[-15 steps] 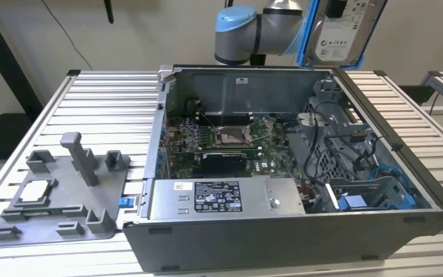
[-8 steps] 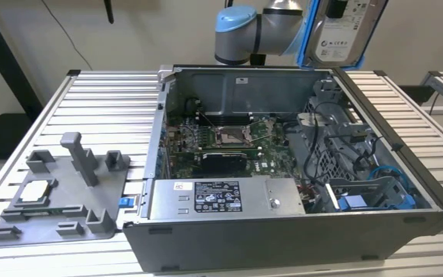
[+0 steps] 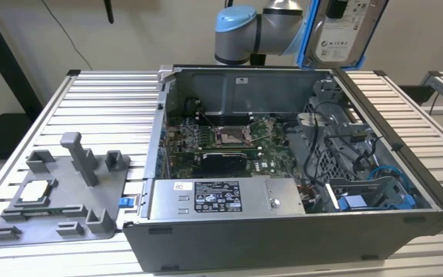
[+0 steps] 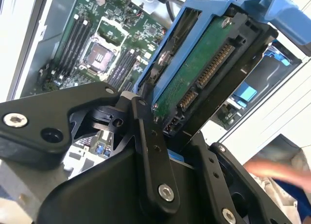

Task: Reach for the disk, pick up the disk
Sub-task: 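Pick up the disk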

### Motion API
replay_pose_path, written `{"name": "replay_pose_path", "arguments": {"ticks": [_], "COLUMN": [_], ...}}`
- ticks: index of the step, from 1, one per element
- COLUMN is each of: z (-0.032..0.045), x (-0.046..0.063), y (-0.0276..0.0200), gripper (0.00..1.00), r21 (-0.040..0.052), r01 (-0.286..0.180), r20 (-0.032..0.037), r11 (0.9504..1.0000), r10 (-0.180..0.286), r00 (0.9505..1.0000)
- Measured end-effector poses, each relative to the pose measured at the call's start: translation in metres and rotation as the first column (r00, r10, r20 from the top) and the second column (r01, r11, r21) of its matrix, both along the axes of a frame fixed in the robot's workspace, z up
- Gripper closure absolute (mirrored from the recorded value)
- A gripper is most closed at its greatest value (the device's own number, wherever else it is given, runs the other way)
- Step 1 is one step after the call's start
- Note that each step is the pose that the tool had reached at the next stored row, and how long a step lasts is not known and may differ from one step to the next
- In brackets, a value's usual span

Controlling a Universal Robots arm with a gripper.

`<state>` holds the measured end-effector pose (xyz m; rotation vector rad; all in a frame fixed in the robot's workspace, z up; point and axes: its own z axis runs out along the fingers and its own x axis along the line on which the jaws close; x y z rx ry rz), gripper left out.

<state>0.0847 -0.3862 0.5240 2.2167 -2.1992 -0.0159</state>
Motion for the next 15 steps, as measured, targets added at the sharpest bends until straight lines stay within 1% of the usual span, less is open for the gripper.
{"name": "replay_pose_path", "arguments": {"ticks": [9, 11, 15], "z": [0.0, 0.0, -0.0001], "x": [0.0, 0.0, 0.0], "y": [-0.0025, -0.0039, -0.0086], "gripper": [1.0, 1.0, 1.0], "r21": [-0.0001, -0.0002, -0.0001], "r01": [0.001, 0.001, 0.001], "r20": [0.0, -0.0002, -0.0007], "r11": [1.0, 1.0, 1.0], "r10": [-0.001, -0.001, -0.001], "r00": [1.0, 1.0, 1.0]}}
